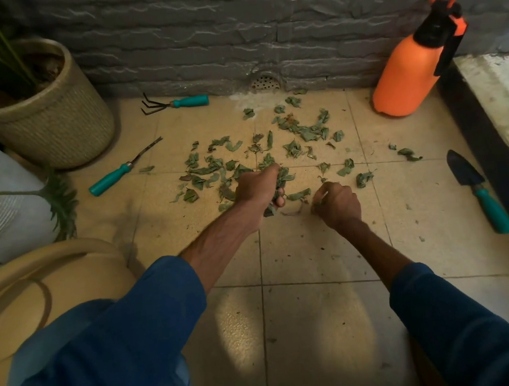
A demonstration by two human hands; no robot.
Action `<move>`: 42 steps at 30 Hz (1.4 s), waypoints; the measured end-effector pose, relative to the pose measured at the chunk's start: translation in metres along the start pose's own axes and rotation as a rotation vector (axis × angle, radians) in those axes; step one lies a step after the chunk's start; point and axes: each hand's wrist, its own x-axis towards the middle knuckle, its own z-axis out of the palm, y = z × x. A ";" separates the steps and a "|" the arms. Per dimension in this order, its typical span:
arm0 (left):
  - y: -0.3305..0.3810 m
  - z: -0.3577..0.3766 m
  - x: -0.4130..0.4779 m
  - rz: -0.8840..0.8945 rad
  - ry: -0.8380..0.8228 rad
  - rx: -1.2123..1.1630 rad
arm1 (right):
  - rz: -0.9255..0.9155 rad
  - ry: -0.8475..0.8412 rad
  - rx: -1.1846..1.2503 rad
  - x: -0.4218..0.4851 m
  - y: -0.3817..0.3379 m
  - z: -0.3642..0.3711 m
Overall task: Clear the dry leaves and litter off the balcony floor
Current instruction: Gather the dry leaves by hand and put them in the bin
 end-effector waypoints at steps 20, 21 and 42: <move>0.003 -0.006 0.002 0.002 0.005 -0.013 | -0.227 -0.171 -0.069 0.010 -0.020 0.017; 0.003 -0.006 0.002 0.004 0.007 -0.012 | -0.229 -0.134 -0.090 0.006 -0.017 0.019; 0.007 -0.007 -0.004 0.017 -0.010 -0.004 | -0.289 -0.430 0.071 -0.063 -0.026 -0.013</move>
